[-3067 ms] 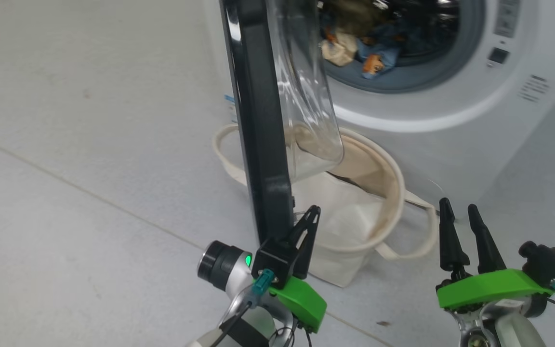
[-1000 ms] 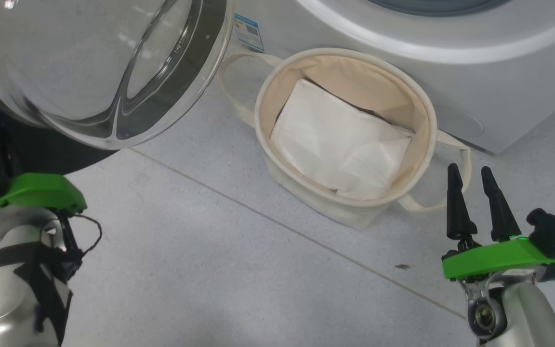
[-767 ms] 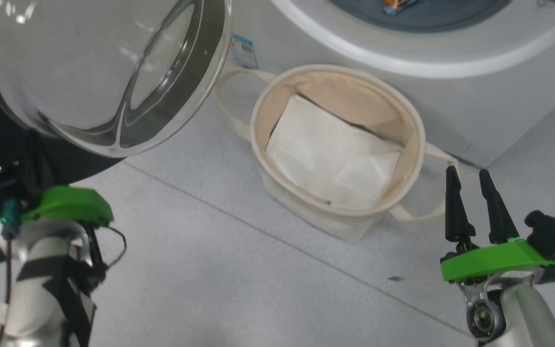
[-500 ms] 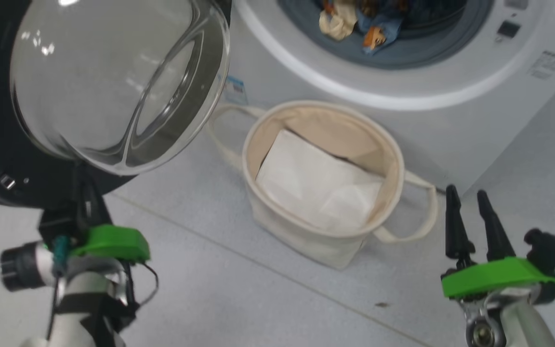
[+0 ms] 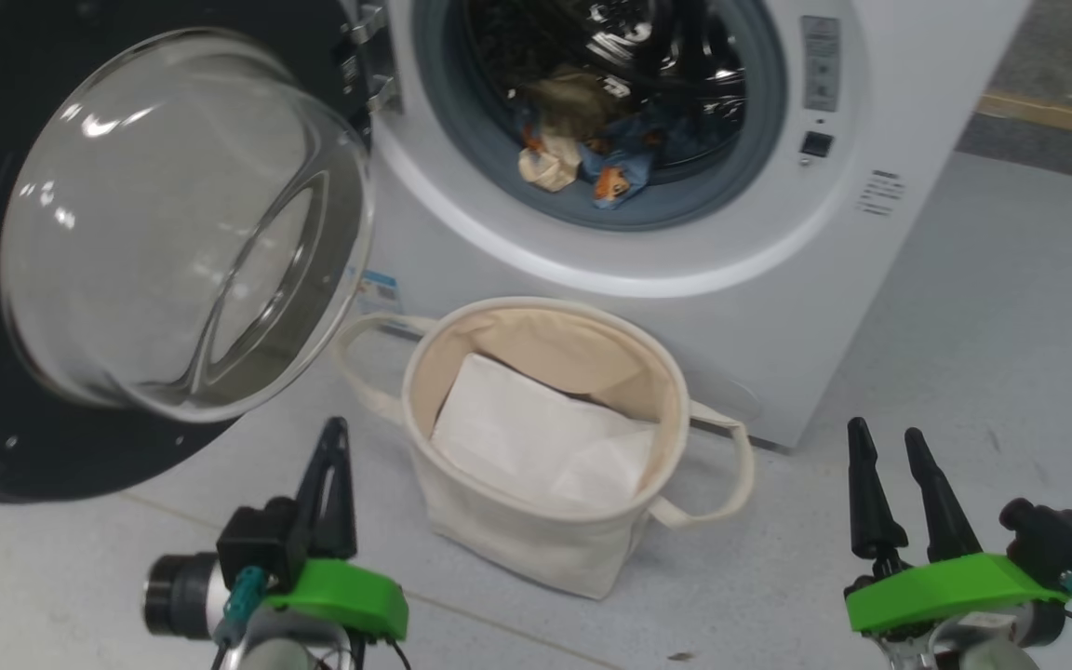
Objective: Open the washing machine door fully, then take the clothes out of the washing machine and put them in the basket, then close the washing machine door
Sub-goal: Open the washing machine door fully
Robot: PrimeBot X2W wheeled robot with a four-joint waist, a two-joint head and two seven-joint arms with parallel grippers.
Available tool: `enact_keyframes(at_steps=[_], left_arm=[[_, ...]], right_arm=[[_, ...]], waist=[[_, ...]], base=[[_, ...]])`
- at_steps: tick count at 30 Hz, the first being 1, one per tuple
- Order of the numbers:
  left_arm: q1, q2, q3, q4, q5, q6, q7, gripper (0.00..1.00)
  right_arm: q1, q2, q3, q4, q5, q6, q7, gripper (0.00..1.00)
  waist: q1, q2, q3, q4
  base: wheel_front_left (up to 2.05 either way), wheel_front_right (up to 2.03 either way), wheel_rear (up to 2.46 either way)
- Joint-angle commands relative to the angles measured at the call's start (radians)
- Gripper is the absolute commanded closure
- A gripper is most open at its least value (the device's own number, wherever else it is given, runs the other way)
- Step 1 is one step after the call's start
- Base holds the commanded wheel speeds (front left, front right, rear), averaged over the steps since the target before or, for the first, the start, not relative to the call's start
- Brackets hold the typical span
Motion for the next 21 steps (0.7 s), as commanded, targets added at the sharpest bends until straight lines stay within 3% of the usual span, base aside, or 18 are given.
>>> enact_keyframes(at_steps=[1, 9, 10, 11, 21], left_arm=[[-0.010, 0.005, 0.019, -0.050, -0.019, -0.025, 0.001, 1.00], [0.029, 0.009, -0.031, -0.076, -0.035, -0.101, -0.005, 1.00], [0.035, 0.009, -0.036, -0.078, -0.035, -0.109, -0.006, 0.94], [0.041, 0.009, -0.040, -0.075, -0.035, -0.115, -0.008, 0.00], [0.064, -0.010, -0.014, -0.050, -0.032, -0.108, -0.013, 0.00]], right_arm=[[-0.010, 0.001, 0.027, -0.051, -0.004, 0.000, -0.012, 0.00], [0.010, 0.001, 0.000, -0.079, -0.030, 0.000, -0.012, 0.00], [0.013, 0.001, -0.005, -0.079, -0.028, 0.000, -0.012, 0.00], [0.017, 0.001, -0.010, -0.079, -0.027, 0.000, -0.012, 0.00], [0.019, 0.001, -0.014, -0.089, -0.066, 0.000, -0.012, 0.00]], waist=[[0.0000, 0.0000, -0.019, -0.045], [0.0000, 0.0000, -0.010, -0.105], [0.0000, 0.0000, -0.009, -0.112], [0.0000, 0.0000, -0.007, -0.117], [0.0000, 0.0000, 0.013, -0.161]], base=[[0.00, 0.00, 0.00], [0.00, 0.00, 0.00], [0.00, 0.00, 0.00], [0.00, 0.00, 0.00], [0.00, 0.00, 0.00]])
